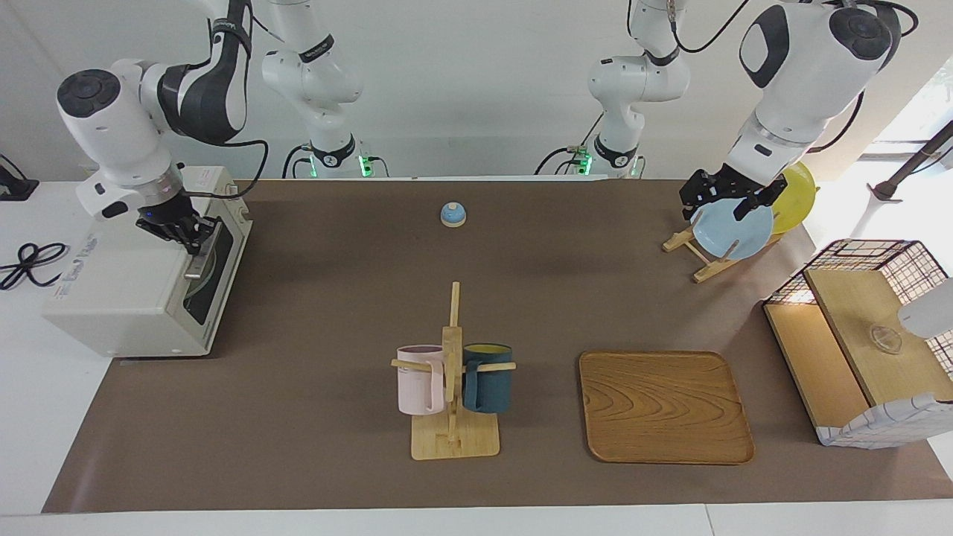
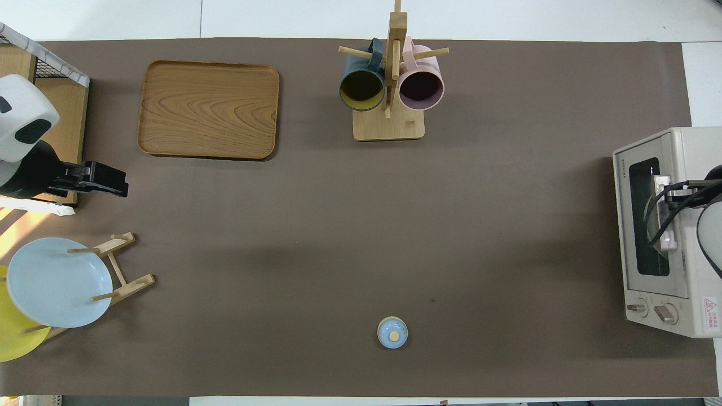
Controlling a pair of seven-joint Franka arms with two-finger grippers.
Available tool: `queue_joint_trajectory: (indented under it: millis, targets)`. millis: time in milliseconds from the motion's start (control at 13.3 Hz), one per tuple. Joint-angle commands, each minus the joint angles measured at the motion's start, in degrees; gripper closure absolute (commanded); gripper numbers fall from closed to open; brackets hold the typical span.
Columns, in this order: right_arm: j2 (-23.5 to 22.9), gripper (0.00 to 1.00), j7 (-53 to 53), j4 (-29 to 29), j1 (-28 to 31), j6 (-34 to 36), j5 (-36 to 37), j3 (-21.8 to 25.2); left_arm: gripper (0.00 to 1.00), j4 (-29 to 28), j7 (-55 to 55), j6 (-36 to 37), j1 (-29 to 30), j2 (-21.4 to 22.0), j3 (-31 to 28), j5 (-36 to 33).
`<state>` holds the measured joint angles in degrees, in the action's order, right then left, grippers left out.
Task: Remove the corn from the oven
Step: 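Reach the right gripper into the toaster oven toward the plate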
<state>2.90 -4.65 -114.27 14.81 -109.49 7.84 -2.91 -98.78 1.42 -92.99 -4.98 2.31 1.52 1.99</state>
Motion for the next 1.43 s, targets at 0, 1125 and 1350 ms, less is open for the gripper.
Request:
queue_joint_trajectory:
  millis: [0,1125,1350]
  targets:
    - [0.1,1.0,2.5,-2.5,1.4,-1.3,-0.3,-0.7,0.0,-1.2,0.1,-0.2,0.5,1.4,0.4,-1.0]
    - [-0.2,1.0,8.8,-5.6,-2.9,-3.4,-4.1,-0.9,0.0,-1.2,0.1,-0.2,0.5,1.3,0.4,-1.0]
    - [-1.3,1.0,9.3,-7.1,-4.4,-6.1,-4.3,-0.9,0.0,-1.2,0.1,-0.2,0.5,1.4,0.4,-1.0]
